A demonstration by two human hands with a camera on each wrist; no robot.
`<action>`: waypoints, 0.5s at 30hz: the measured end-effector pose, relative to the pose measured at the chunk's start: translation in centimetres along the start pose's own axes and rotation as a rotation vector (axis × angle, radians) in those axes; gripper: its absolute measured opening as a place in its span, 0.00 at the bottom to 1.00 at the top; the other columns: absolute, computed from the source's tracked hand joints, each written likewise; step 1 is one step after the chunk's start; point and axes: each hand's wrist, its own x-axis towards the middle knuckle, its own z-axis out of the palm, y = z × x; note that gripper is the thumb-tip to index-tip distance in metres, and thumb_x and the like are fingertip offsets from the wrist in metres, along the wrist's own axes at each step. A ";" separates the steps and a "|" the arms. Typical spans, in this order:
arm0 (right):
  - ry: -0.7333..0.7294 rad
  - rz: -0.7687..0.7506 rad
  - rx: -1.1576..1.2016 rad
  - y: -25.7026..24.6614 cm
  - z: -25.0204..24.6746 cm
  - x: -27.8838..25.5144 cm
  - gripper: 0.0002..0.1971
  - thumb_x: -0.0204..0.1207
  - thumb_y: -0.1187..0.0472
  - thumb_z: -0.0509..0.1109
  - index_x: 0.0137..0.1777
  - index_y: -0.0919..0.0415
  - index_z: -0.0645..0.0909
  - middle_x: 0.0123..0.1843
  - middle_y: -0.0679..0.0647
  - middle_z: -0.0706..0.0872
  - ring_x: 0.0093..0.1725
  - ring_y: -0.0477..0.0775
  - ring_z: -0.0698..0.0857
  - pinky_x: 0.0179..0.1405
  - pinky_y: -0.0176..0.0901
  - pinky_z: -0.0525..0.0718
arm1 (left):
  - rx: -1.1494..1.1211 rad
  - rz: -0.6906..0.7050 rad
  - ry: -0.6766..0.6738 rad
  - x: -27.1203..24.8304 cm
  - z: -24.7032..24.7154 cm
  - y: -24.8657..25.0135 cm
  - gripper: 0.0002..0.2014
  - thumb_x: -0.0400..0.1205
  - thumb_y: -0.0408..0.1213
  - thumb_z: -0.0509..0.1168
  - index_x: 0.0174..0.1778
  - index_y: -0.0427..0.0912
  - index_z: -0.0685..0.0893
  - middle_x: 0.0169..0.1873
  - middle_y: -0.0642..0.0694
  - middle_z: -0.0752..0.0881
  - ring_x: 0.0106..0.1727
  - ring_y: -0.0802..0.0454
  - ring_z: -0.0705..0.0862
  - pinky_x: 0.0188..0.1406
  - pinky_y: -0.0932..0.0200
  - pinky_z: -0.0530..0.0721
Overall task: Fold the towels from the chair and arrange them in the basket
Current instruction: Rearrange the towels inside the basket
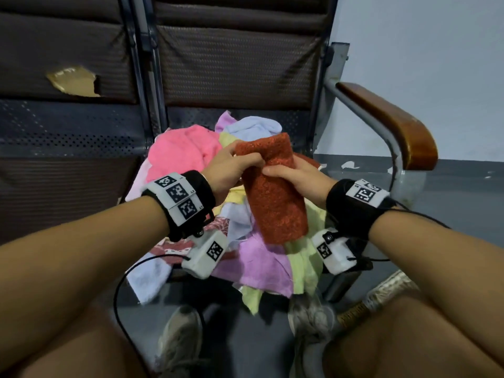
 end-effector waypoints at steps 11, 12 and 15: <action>0.281 0.178 0.352 -1.9 -5.5 -8.6 0.20 0.83 0.51 0.66 0.71 0.60 0.80 0.63 0.59 0.90 0.63 0.60 0.88 0.59 0.52 0.87 | 0.134 -0.153 -0.391 -2.8 6.7 -3.2 0.24 0.76 0.32 0.76 0.68 0.39 0.80 0.58 0.41 0.90 0.55 0.47 0.91 0.48 0.58 0.89; 0.298 0.204 0.343 -1.4 -6.5 -9.6 0.20 0.83 0.53 0.64 0.72 0.60 0.80 0.64 0.60 0.89 0.65 0.61 0.87 0.64 0.55 0.85 | 0.150 -0.144 -0.415 -2.8 7.9 -3.7 0.23 0.76 0.29 0.75 0.68 0.38 0.81 0.58 0.41 0.90 0.55 0.47 0.91 0.49 0.58 0.90; 0.341 0.241 0.364 0.8 -9.5 -13.3 0.20 0.81 0.56 0.63 0.70 0.62 0.81 0.61 0.59 0.90 0.59 0.58 0.88 0.61 0.51 0.86 | 0.157 -0.172 -0.521 -2.8 12.3 -4.6 0.23 0.77 0.26 0.74 0.68 0.36 0.81 0.59 0.41 0.90 0.59 0.45 0.89 0.62 0.51 0.87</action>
